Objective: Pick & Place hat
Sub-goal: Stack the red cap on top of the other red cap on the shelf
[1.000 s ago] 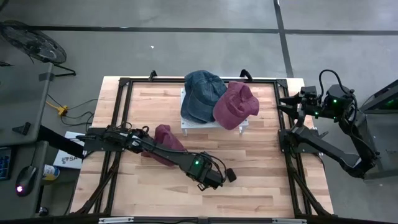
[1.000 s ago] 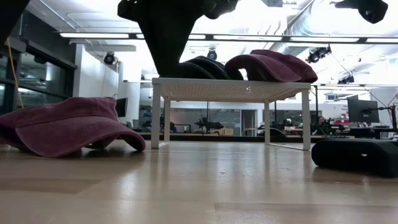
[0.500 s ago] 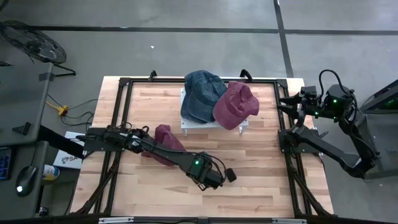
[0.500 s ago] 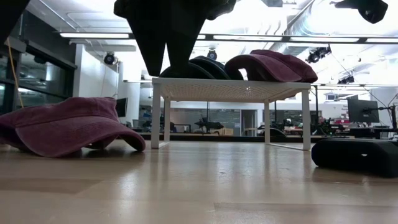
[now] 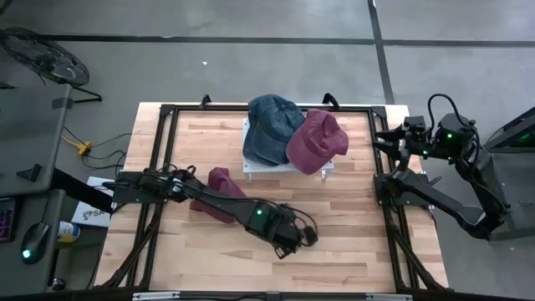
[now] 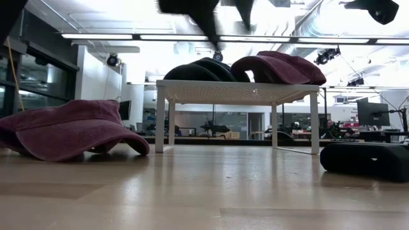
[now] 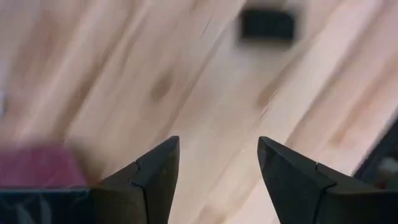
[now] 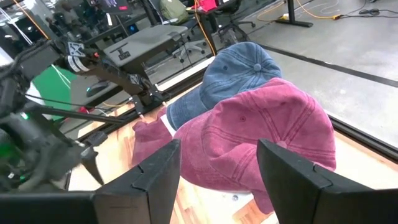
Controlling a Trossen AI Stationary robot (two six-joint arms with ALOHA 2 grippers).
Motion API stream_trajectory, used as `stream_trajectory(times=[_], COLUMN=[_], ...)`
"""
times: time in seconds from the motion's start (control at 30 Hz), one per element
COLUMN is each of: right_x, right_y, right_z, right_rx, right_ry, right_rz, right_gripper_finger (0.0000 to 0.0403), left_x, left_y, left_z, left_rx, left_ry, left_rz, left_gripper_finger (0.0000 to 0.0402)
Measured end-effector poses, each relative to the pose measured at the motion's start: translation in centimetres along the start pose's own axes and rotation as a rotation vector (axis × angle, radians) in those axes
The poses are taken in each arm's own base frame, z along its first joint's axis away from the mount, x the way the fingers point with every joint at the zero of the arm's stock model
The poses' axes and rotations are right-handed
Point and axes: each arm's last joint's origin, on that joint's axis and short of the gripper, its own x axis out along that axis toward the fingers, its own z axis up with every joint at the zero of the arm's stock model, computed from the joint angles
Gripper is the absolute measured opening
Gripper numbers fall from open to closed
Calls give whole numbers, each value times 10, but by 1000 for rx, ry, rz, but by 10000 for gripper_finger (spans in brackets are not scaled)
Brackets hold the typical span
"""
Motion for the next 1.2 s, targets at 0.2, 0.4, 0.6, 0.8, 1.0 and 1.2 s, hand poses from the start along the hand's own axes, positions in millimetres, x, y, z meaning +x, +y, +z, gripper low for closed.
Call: stream_trajectory(times=[0.2, 0.4, 0.6, 0.8, 1.0, 1.2], right_x=[0, 0, 0, 0, 0, 0], right_y=[0, 0, 0, 0, 1, 0], right_z=[0, 0, 0, 1, 2, 2], right_rx=[2, 7, 6, -8, -17, -27], right_ry=[1, 2, 0, -12, -15, -15], right_rz=[0, 0, 0, 3, 4, 3], right_gripper_finger=[204, 204, 204, 204, 204, 204], left_x=[-18, -26, -36, -57, -110, -162], left_y=[-11, -3, 9, 14, 18, 16], left_z=[34, 81, 108, 104, 108, 102], left_rx=[163, 272, 404, 470, 507, 658], left_ry=[-323, -596, -793, -882, -1102, -1239], left_rz=[-165, -230, -118, 153, 385, 683], left_gripper_finger=[213, 213, 213, 213, 213, 213])
